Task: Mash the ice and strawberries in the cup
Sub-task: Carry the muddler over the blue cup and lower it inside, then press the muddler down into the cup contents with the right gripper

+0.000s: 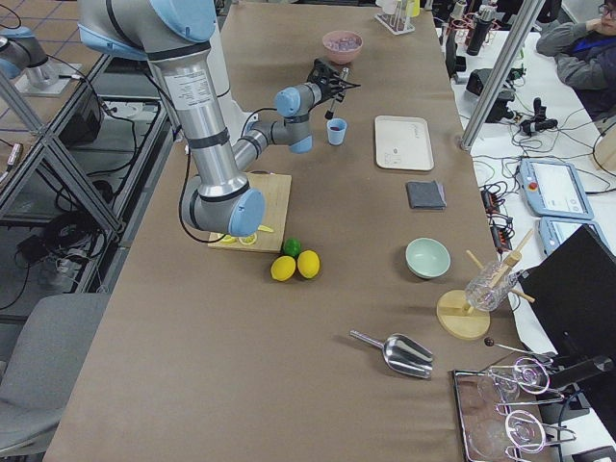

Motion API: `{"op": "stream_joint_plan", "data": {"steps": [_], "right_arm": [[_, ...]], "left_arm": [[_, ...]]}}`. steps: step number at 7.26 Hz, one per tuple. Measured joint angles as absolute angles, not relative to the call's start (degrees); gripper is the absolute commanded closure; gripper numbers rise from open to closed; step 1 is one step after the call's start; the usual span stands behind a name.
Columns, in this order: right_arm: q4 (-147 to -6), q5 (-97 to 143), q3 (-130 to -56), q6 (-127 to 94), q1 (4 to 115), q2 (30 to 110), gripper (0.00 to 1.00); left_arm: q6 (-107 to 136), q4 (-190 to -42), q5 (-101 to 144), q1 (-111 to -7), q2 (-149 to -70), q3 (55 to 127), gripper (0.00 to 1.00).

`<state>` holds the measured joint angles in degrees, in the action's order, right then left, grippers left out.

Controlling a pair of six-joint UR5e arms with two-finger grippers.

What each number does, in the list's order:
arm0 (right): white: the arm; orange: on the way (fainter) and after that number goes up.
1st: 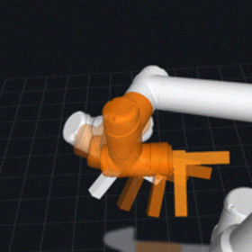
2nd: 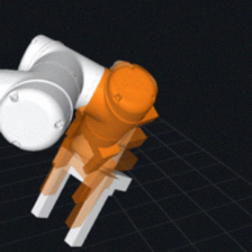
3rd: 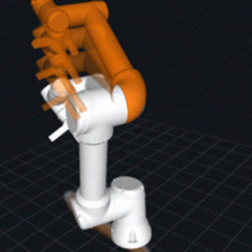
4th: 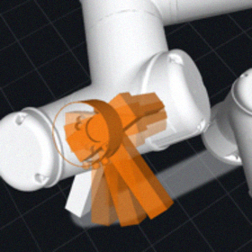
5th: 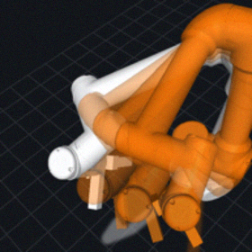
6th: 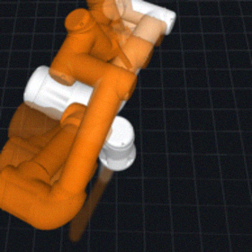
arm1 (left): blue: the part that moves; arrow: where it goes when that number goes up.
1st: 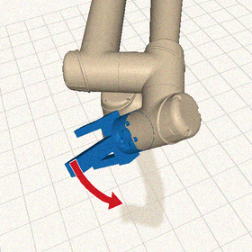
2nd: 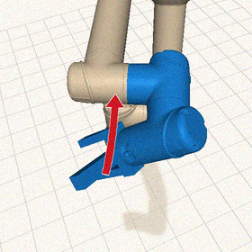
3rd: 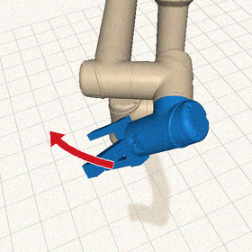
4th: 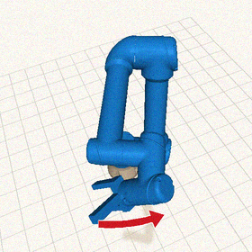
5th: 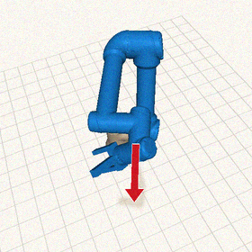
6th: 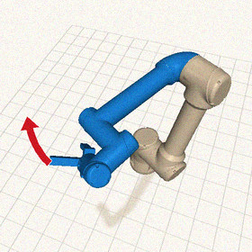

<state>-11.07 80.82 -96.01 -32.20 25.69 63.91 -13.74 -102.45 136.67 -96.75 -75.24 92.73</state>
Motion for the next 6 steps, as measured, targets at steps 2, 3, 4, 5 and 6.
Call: {"op": "stream_joint_plan", "data": {"steps": [2,3,4,5,6], "right_arm": [[-10.7,81.9,-95.1,-31.6,27.2,63.7,1.0],[-10.6,81.2,-94.0,-31.4,26.7,63.6,1.0],[-10.5,79.5,-92.9,-31.3,25.5,63.4,1.0],[-10.3,77.8,-91.5,-31.2,24.4,63.0,1.0],[-8.7,76.6,-89.3,-31.0,23.8,62.6,1.0]], "left_arm": [[-13.8,-102.5,136.6,-96.8,-75.2,92.7,0.01],[-13.8,-102.5,136.6,-96.8,-75.2,92.6,0.01],[-13.8,-102.5,136.6,-96.7,-75.2,92.6,0.01],[-13.8,-102.5,136.6,-96.7,-75.1,92.6,0.01],[-13.7,-102.5,136.5,-96.7,-75.1,92.6,0.01]]}}
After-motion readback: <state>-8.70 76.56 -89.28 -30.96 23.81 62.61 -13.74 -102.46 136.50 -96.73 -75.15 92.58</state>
